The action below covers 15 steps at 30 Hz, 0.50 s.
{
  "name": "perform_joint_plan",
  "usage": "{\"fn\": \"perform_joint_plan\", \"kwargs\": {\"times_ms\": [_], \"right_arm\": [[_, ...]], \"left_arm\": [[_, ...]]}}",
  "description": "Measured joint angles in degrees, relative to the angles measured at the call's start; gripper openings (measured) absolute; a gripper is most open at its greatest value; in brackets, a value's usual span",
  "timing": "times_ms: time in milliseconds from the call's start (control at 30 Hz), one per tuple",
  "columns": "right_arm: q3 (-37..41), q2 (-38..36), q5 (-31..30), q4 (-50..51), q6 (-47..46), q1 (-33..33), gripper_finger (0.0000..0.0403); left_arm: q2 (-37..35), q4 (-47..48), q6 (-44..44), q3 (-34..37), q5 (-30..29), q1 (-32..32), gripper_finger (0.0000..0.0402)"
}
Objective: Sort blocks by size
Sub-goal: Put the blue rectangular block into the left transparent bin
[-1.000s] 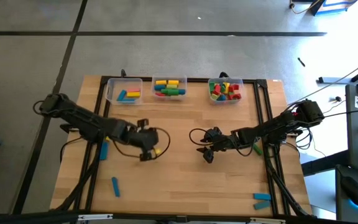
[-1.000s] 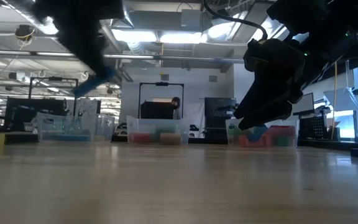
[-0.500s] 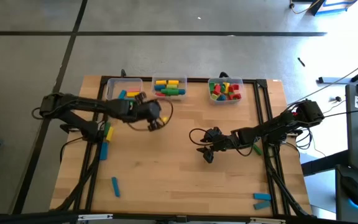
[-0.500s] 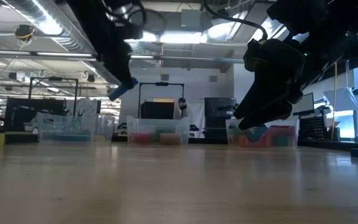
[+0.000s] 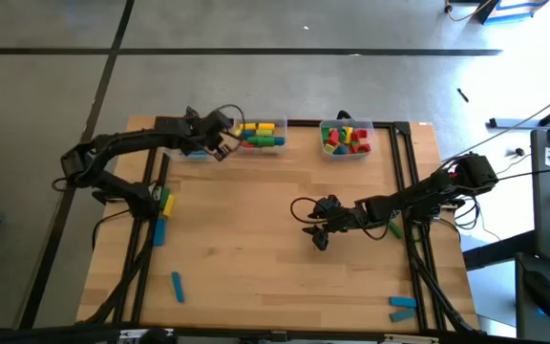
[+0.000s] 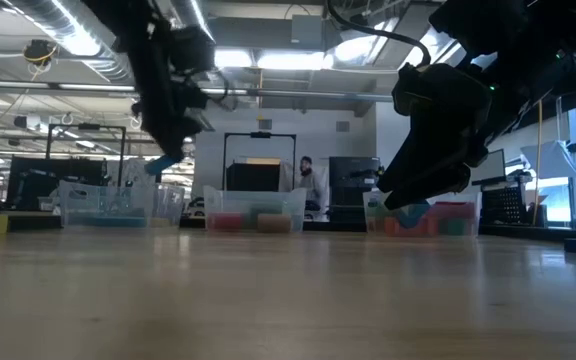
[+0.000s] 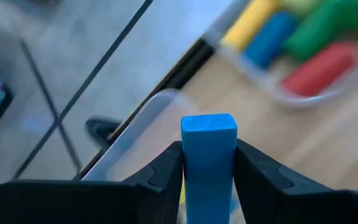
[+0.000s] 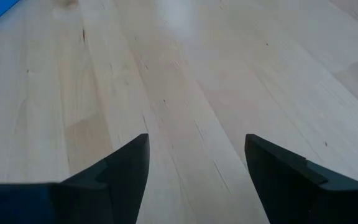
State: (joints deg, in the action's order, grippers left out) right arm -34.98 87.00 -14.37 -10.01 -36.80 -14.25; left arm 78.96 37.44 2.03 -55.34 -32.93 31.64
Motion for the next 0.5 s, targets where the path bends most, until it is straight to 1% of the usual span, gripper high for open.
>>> {"fn": "perform_joint_plan", "kwargs": {"times_ms": [133, 267, 400, 500], "right_arm": [[0.0, 0.0, 0.0, 0.0, 0.0, 0.0, 0.0257], [0.0, 0.0, 0.0, 0.0, 0.0, 0.0, 0.0257], [0.0, 0.0, 0.0, 0.0, 0.0, 0.0, 0.0257], [0.0, 0.0, -0.1, 0.0, 0.0, 0.0, 0.0257]], "left_arm": [[0.0, -0.8, -1.3, 2.9, 1.2, 6.1, 0.0115], [0.0, -3.2, -2.1, 5.8, 6.3, 10.9, 0.0115], [0.0, -6.8, -2.2, 7.9, 10.0, 13.4, 0.0115], [0.0, -8.4, -2.4, 9.1, 11.5, 14.3, 0.0115]]}}
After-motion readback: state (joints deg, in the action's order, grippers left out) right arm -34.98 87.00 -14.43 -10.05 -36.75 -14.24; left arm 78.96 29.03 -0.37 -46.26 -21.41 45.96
